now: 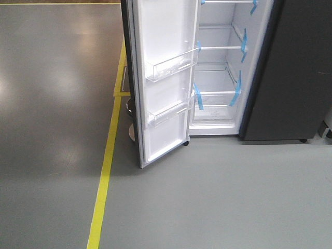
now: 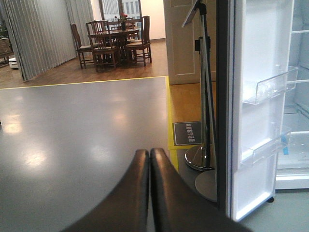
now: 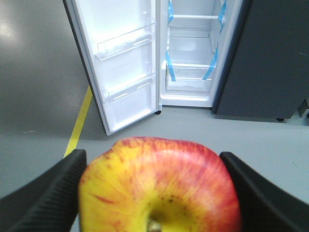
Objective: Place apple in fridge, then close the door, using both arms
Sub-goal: 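Drive the base up to the open refrigerator door, then drive closer so the held apple faces the refrigerator shelves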
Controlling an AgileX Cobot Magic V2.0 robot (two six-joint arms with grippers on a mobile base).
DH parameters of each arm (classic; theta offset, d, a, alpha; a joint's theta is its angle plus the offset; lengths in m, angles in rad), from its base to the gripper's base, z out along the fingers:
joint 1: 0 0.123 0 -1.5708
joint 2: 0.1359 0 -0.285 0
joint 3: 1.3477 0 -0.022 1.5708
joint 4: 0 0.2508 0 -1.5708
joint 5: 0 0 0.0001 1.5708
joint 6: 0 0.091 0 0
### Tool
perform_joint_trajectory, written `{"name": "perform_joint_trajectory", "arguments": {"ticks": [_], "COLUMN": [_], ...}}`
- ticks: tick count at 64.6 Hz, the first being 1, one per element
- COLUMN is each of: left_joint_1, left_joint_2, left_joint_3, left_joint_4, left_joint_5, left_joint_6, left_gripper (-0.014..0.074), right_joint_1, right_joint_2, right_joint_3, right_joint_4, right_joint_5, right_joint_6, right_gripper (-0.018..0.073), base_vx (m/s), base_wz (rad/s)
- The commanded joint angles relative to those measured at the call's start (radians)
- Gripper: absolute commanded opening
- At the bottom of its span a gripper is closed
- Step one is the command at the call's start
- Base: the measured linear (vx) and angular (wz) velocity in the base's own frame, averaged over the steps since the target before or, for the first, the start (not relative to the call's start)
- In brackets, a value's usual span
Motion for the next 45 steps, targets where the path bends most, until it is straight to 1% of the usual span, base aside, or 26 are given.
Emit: {"name": "perform_joint_trajectory", "arguments": {"ticks": [1, 45], "left_joint_1": [0.003, 0.003], "left_joint_2": [-0.016, -0.016], "left_joint_3": [0.029, 0.029], "left_joint_4": [0.000, 0.000], "left_joint_5": [-0.067, -0.067], "left_joint_6": [-0.003, -0.003], "left_gripper": [-0.0006, -0.0006], "right_joint_1": [-0.001, -0.001], "right_joint_2": [-0.012, -0.012], "right_joint_3": [-0.030, -0.030], "right_joint_4": [-0.005, -0.005], "right_joint_5": [-0.072, -0.071], "right_joint_6": [-0.001, -0.001], "right_gripper": [0.0078, 0.0078], "base_vx": [0.19, 0.20], "base_wz": [0.06, 0.07]}}
